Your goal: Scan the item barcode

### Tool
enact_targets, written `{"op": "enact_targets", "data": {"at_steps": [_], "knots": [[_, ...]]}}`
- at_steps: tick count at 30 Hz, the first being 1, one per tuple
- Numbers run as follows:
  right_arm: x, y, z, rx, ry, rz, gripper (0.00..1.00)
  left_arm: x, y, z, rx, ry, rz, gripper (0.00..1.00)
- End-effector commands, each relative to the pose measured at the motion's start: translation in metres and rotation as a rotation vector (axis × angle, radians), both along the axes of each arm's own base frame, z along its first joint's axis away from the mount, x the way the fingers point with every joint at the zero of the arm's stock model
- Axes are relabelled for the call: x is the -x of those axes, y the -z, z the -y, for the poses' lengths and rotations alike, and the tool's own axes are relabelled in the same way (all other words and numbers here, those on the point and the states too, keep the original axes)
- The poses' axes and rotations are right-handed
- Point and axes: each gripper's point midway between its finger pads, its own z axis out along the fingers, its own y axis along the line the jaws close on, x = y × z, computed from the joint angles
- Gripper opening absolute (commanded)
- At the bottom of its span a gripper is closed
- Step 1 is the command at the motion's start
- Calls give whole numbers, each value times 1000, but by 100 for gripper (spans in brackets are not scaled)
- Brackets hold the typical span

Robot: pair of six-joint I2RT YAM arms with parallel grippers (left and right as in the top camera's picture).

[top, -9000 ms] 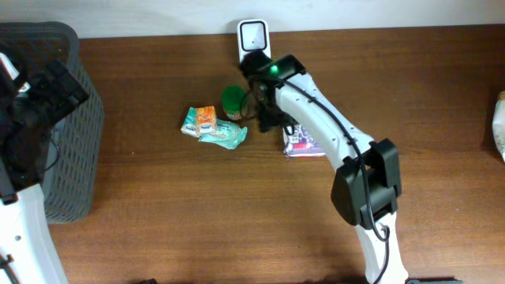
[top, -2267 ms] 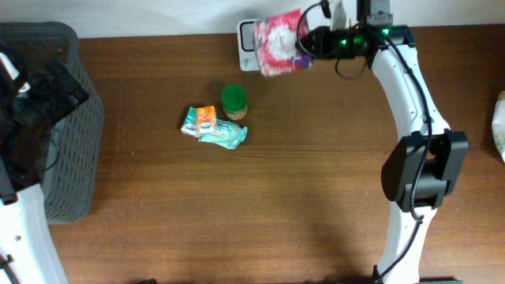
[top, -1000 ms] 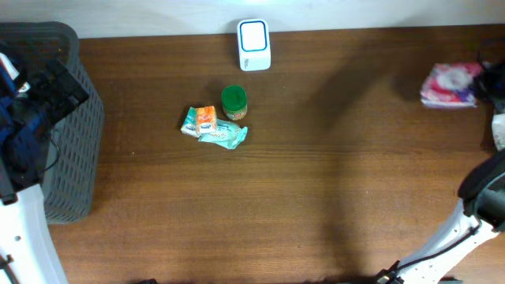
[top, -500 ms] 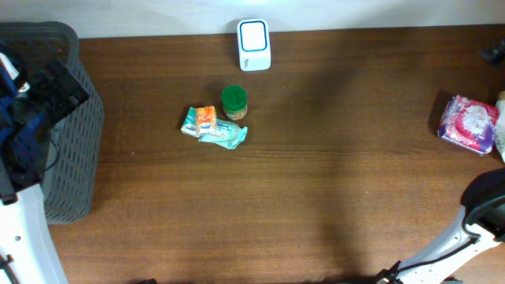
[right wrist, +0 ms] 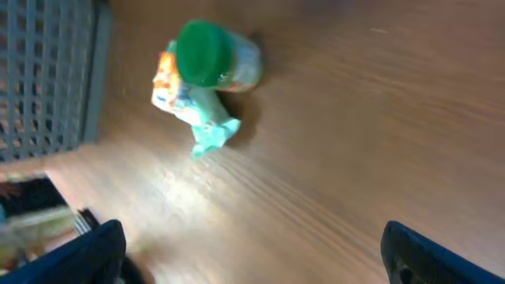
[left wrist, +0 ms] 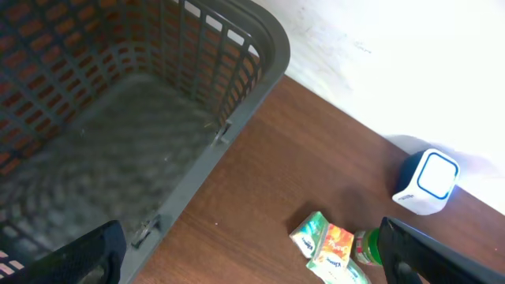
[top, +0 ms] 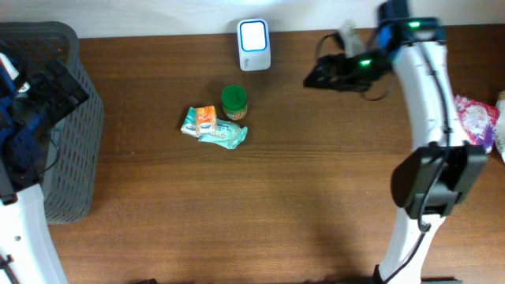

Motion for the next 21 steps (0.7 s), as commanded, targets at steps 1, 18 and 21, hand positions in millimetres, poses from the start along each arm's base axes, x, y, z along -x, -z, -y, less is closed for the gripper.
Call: {"op": "enact_targets", "data": {"at_steps": [1, 18, 21], "knots": [[9, 4, -56, 18, -129, 54, 99, 1, -1, -4, -4, -19, 3, 99], [65, 60, -200, 415, -147, 104, 99, 1, -1, -4, -4, -19, 3, 99], [71, 60, -206, 415, -165, 107, 99, 1, -1, -4, -4, -19, 3, 99]]}}
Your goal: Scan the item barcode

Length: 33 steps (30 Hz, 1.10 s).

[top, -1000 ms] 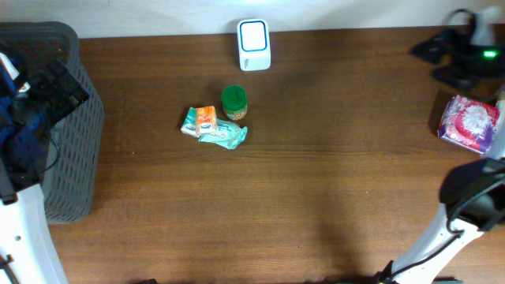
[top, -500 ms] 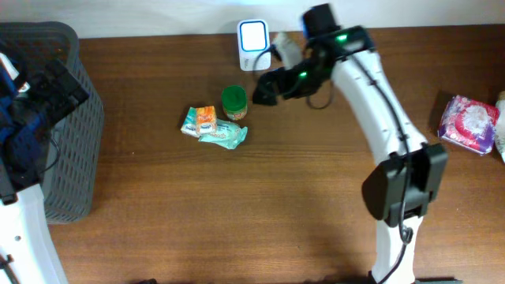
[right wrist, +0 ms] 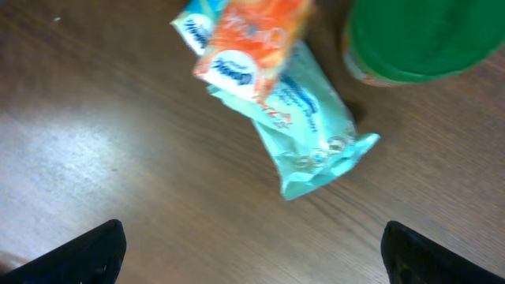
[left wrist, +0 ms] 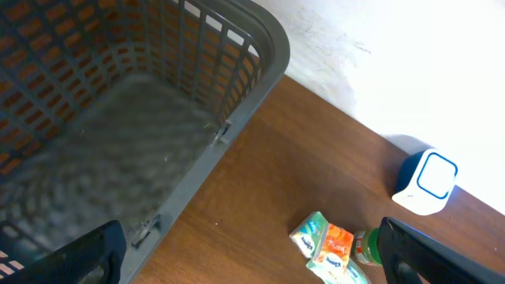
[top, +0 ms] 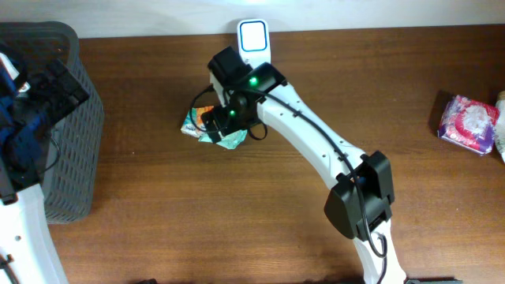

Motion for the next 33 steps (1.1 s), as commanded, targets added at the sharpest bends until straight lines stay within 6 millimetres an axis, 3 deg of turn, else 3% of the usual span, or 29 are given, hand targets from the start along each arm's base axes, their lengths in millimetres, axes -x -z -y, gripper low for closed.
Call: {"op": "enact_targets", "data": {"at_steps": [1, 15, 23, 26, 30, 33], "knots": [[4, 4, -5, 18, -19, 9, 99, 1, -1, -4, -4, -19, 4, 99], [10, 4, -7, 14, -29, -13, 99, 1, -1, -4, -4, -19, 3, 99], [-1, 1, -16, -21, -31, 35, 99, 1, -1, -4, -4, -19, 3, 99], [-4, 15, -18, 2, -129, 70, 99, 1, -1, -4, -4, -19, 3, 99], [-6, 55, -6, 92, -134, 54, 99, 1, -1, -4, -4, -19, 3, 99], [-6, 54, -7, 85, -128, 53, 99, 1, -1, -4, -4, -19, 3, 99]]}}
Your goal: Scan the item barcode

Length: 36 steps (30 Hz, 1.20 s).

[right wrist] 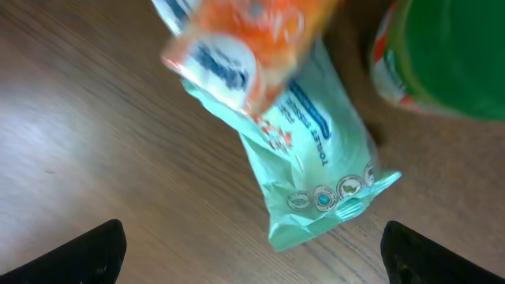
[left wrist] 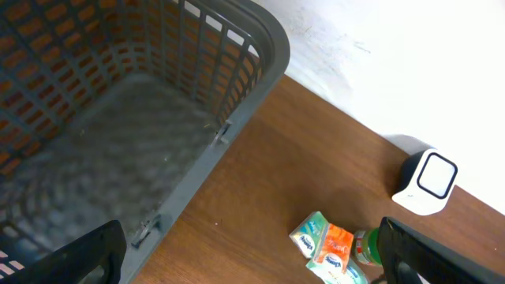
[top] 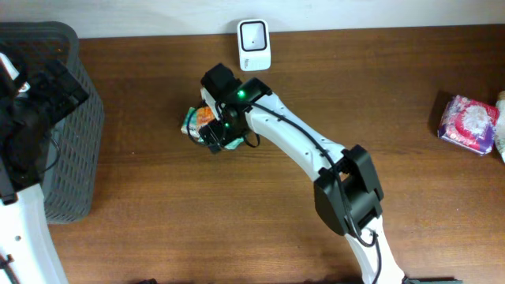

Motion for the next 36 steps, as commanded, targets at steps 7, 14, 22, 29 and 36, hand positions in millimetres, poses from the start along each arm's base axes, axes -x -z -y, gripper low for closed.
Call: {"op": "enact_targets", "data": {"at_steps": [7, 14, 22, 29, 36], "knots": [[-2, -2, 0, 8, -6, 22, 99, 1, -1, -4, -4, -19, 3, 99], [-2, -2, 0, 9, -6, 21, 99, 1, -1, -4, -4, -19, 3, 99], [-6, -3, -1, 5, -4, 35, 99, 1, -1, -4, -4, -19, 3, 99], [-24, -3, -5, -4, 13, 111, 99, 1, -1, -4, -4, -19, 3, 99], [-32, 37, 35, 42, 206, 43, 99, 1, -1, -4, -4, -19, 3, 99]]}}
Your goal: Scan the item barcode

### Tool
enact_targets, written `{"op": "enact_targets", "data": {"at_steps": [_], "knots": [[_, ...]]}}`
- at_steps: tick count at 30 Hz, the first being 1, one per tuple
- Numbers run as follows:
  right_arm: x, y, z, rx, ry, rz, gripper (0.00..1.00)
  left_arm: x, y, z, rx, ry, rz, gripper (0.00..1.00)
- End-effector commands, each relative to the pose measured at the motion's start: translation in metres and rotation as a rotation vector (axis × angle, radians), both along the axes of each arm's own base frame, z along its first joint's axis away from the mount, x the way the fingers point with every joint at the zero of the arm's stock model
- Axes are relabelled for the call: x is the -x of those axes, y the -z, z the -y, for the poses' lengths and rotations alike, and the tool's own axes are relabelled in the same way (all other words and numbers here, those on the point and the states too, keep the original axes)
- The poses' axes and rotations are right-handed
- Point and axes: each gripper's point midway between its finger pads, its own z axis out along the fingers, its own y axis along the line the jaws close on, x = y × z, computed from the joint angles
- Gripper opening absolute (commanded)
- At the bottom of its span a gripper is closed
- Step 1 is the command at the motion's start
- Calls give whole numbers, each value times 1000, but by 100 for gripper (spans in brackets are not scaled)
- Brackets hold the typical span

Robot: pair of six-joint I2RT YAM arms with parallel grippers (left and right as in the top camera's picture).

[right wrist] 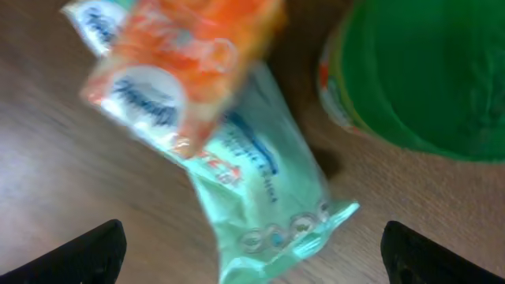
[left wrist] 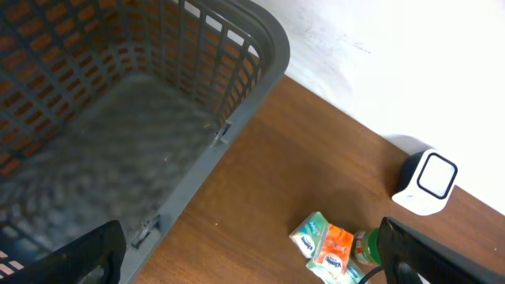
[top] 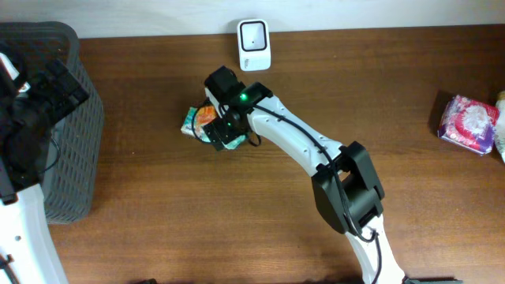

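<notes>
A cluster of items lies mid-table: an orange tissue pack (right wrist: 181, 71) resting on a teal wipes pack (right wrist: 260, 197), with a green-lidded jar (right wrist: 418, 71) beside them. My right gripper (right wrist: 252, 260) hangs open just above the teal pack, its fingertips (right wrist: 87, 252) wide apart and holding nothing. In the overhead view the right gripper (top: 223, 131) covers part of the cluster (top: 197, 120). The white scanner (top: 253, 35) stands at the table's back edge. My left gripper (left wrist: 252, 256) is open above the basket's corner, far from the items.
A grey slatted basket (top: 71, 118) fills the table's left end, seen from inside in the left wrist view as the basket (left wrist: 118, 118). A pink packet (top: 469, 122) lies at the right edge. The white wall runs behind the scanner (left wrist: 426, 183).
My right gripper has shifted slightly toward the jar and sits closer over the packs, which look larger in its view. It stays open. The left arm has not moved.
My right arm was first at the back right of the table, open, looking at the cluster from afar. Then it was over the cluster. Then it hung close above the teal pack, where it remains, open. The left arm held still over the basket throughout.
</notes>
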Motion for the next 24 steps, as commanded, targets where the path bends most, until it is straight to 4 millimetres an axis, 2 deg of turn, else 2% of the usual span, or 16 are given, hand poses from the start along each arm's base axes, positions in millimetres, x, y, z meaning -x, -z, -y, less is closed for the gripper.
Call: {"op": "enact_targets", "data": {"at_steps": [1, 3, 4, 7, 10, 14, 17, 18, 20, 21, 22, 24], "knots": [[-6, 25, 28, 5, 198, -59, 99, 1, -1, -4, -4, -19, 3, 99], [-9, 34, 46, -45, 430, -138, 99, 1, -1, -4, -4, -19, 3, 99], [-10, 33, 42, -99, 460, -179, 99, 1, -1, -4, -4, -19, 3, 99], [-9, 24, 22, -252, 422, -265, 99, 1, -1, -4, -4, -19, 3, 99], [-13, 23, 18, -273, 451, -263, 100, 1, -1, -4, -3, -19, 3, 99], [-14, 30, 18, -266, 452, -262, 85, 1, -1, -4, -3, -19, 3, 99], [-19, 39, 27, -215, 464, -220, 84, 2, 0, -4, -3, -18, 0, 99], [-27, 34, 33, -184, 430, -161, 85, 2, 0, -4, -3, -18, -1, 99], [-36, 8, 38, -184, 393, -113, 90, 2, 0, -4, -2, -18, -1, 99], [-44, -13, 43, -184, 398, -74, 93, 2, 0, -4, -3, -18, -1, 99], [-52, -40, 39, -202, 337, -15, 94, 2, 0, -4, -3, -18, -1, 99], [-67, -74, 29, -235, 249, 86, 100, 2, 0, -4, -3, -18, -1, 99]]}}
